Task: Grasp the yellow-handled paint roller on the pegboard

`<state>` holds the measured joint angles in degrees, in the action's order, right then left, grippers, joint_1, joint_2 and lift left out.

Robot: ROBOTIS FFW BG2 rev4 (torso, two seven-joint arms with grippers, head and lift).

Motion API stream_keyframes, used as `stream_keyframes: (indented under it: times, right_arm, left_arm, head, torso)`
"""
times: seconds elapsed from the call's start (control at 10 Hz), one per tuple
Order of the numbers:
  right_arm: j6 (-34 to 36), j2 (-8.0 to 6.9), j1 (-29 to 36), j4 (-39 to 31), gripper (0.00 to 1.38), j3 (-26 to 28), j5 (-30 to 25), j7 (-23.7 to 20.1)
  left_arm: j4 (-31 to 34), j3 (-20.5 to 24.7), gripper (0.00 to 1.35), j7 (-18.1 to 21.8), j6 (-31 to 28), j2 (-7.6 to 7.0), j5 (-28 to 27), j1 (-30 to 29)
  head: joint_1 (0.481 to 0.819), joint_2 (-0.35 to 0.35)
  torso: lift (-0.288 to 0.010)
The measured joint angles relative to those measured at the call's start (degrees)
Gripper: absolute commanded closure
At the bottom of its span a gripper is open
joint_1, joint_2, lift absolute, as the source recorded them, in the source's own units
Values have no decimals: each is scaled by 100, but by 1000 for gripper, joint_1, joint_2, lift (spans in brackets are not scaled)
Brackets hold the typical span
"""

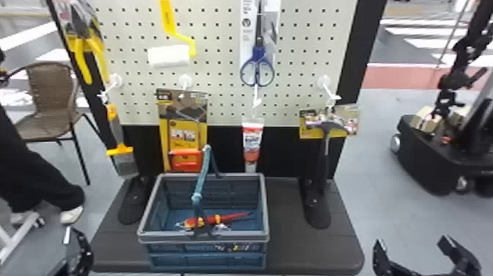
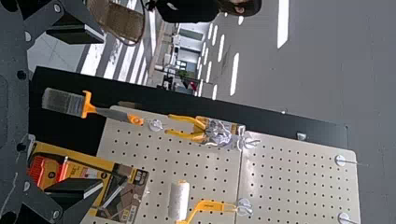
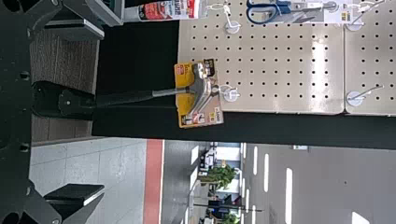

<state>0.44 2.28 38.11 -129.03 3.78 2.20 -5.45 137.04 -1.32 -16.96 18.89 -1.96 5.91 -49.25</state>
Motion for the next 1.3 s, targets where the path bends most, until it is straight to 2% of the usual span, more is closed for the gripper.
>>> stream_keyframes:
  times: [0.6, 0.8, 1.1, 1.3]
  right_arm:
    - [0, 0, 0, 0, 137, 0, -1, 0]
    - [0, 0, 15, -8, 137, 19, 0, 0]
    - [0, 0, 19, -28, 137, 35, 5, -1]
    - [0, 0, 9, -27, 137, 33, 8, 0]
  left_arm:
    - [1, 11, 206, 0, -29, 3, 4, -12]
    - [193, -31, 206, 26, -352, -47, 191, 60]
    - [1007, 324, 206, 944, -2060, -284, 767, 801]
    - [1328, 880, 206, 1841, -3306, -248, 793, 1809]
  head:
    - [549, 0]
    - [549, 0]
    - [549, 0]
    - [549, 0]
  torso:
    - [-100]
    - [-100]
    - [-100]
    - [-100]
